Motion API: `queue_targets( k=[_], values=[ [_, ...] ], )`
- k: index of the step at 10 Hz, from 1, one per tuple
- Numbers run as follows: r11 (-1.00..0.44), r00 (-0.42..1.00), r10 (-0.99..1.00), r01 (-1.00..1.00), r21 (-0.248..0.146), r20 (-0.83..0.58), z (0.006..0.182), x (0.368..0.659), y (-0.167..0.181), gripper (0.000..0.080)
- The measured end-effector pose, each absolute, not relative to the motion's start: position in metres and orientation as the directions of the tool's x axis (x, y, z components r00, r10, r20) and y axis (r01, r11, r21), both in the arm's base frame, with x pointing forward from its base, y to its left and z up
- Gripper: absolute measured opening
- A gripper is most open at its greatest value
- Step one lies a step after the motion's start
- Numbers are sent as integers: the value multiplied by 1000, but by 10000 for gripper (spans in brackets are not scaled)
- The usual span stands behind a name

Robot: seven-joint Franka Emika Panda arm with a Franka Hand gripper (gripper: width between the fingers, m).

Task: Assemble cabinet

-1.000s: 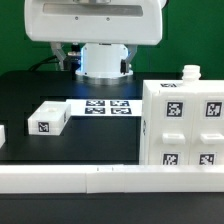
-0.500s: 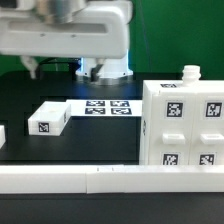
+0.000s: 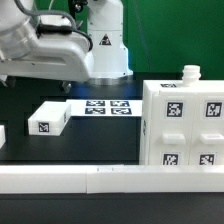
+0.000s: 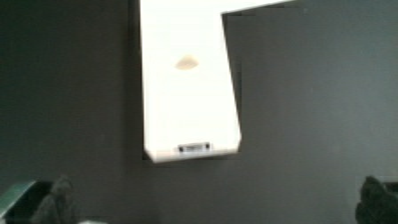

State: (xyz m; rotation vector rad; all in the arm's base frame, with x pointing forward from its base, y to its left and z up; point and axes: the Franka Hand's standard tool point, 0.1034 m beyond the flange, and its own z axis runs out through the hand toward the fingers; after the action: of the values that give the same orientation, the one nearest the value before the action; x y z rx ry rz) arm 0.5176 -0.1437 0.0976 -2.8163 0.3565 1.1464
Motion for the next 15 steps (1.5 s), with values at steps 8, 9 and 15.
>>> queue_targets(
  k=[8, 9, 15],
  values=[
    [-989, 712, -48, -134, -68, -701, 58, 516, -146, 796],
    [-987, 661, -65, -154, -50, -747, 52, 506, -151, 796],
    [-985, 549, -129, -169, 41, -826, 44, 502, -151, 796]
  ],
)
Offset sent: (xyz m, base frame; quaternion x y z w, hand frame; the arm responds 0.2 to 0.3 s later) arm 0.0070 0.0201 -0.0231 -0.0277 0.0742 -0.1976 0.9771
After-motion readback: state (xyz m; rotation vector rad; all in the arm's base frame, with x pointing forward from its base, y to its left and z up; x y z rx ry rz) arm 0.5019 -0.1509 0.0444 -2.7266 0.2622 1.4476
